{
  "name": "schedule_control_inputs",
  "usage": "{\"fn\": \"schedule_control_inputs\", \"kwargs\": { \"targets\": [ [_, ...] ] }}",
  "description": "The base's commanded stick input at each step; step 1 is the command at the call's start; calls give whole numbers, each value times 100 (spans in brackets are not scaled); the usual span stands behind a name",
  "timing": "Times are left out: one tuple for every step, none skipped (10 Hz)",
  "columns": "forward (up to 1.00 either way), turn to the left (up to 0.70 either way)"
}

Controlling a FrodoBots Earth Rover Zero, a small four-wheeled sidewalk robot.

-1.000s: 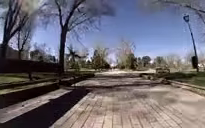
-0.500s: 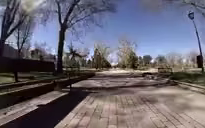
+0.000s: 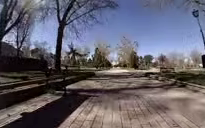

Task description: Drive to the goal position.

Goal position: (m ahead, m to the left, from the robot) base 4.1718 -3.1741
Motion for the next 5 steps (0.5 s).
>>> {"fn": "schedule_control_inputs", "kwargs": {
  "targets": [
    [85, 0],
    [85, 0],
    [85, 0],
    [85, 0],
    [85, 0]
  ]
}}
